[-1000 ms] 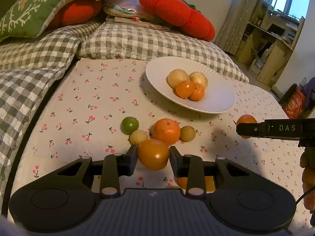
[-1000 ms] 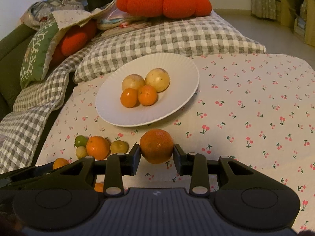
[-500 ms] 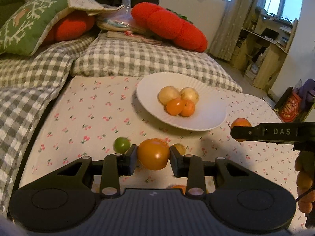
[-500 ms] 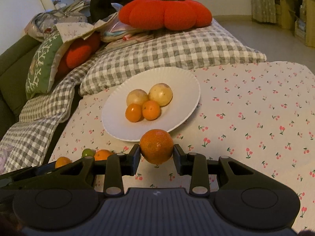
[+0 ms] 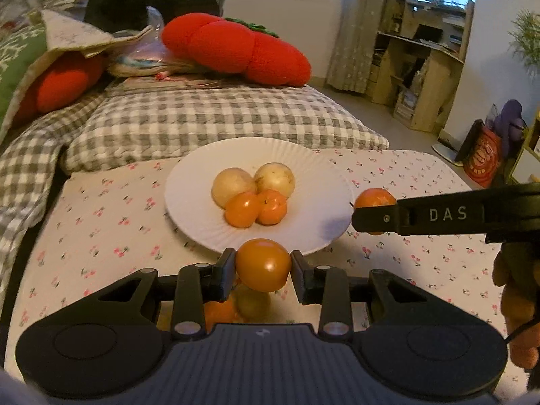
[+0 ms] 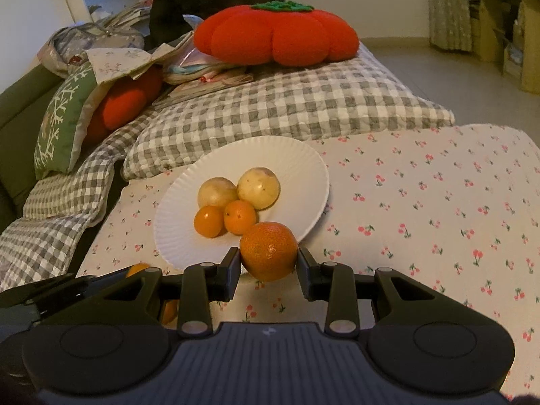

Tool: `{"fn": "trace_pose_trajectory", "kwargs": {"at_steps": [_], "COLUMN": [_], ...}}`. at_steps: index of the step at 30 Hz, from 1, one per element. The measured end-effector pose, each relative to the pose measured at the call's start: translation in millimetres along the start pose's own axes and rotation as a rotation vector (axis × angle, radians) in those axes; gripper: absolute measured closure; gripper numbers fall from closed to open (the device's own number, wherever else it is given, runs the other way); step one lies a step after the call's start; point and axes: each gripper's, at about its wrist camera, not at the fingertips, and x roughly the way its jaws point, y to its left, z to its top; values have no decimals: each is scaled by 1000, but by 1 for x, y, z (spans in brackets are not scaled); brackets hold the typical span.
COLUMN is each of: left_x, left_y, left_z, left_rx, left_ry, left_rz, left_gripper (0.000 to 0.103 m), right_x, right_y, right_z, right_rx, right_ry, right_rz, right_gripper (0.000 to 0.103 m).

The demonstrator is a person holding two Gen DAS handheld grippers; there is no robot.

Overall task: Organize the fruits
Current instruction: 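Carry both held orange fruits over the white plate and release them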

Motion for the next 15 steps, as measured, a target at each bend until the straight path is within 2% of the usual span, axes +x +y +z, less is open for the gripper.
{"fn": "trace_pose_trajectory", "kwargs": {"at_steps": [8, 15], "left_x": [22, 42], "left_y": [-5, -5], "left_z": [11, 18], "left_rx": [44, 72], "left_ry": [-36, -31], "left_rz": [-28, -51], "left_gripper": [74, 74], "right_x": [23, 32], "right_y": [-6, -3], "right_z": [9, 12], "right_rx": [3, -27], "right_ry": [6, -2], "right_rz": [0, 0], "right_gripper": [71, 71]}}
